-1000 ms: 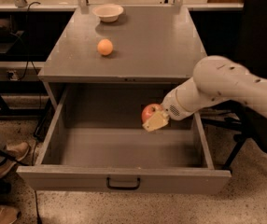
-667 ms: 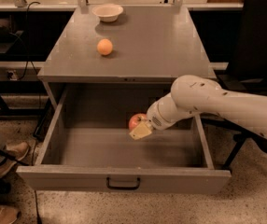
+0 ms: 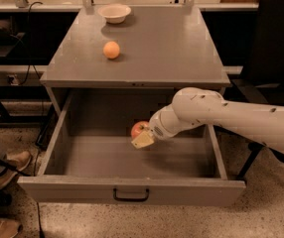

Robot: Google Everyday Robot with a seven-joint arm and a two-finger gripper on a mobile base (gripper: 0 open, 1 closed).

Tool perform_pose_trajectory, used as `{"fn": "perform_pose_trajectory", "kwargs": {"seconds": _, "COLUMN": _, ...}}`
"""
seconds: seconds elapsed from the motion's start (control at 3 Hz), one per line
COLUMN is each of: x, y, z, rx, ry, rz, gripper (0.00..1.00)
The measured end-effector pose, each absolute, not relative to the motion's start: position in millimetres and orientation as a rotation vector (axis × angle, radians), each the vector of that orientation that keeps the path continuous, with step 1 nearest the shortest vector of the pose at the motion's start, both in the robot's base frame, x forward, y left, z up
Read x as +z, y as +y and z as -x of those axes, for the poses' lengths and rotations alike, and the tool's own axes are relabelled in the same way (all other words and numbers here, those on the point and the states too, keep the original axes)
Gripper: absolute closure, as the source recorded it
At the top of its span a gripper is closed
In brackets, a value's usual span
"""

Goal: Place apple into top drawer

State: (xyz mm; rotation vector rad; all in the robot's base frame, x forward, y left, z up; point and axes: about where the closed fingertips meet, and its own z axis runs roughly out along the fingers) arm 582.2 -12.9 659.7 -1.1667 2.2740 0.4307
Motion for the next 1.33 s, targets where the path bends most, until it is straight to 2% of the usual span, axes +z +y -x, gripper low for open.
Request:
{"fn": "perform_pose_trajectory", "kwargs": {"seconds": 0.33, "x": 658.9, "y": -14.2, "z": -586.2, "rx": 0.419, "ry": 2.270, "rz": 1.140, "gripper": 0.01}}
{"fn": "perform_pose_trajectory", "kwargs": {"seconds": 0.67, "x": 660.5, "y": -21.2, "z": -588.4, "rx": 0.417, "ry": 2.272, "rz": 1.107, "gripper": 0.00}}
{"fn": "perform_pose_trajectory", "kwargs": {"seconds": 1.0, "x": 680.6, "y": -66.4, "z": -585.0, "rx": 0.346, "ry": 2.279, "rz": 0.996, "gripper": 0.00}}
{"fn": "perform_pose_trajectory", "kwargs": {"seconds": 1.33, "x": 732.2, "y": -134.0, "z": -574.9, "rx": 0.215, "ry": 2.262, "rz": 0.874, "gripper": 0.00}}
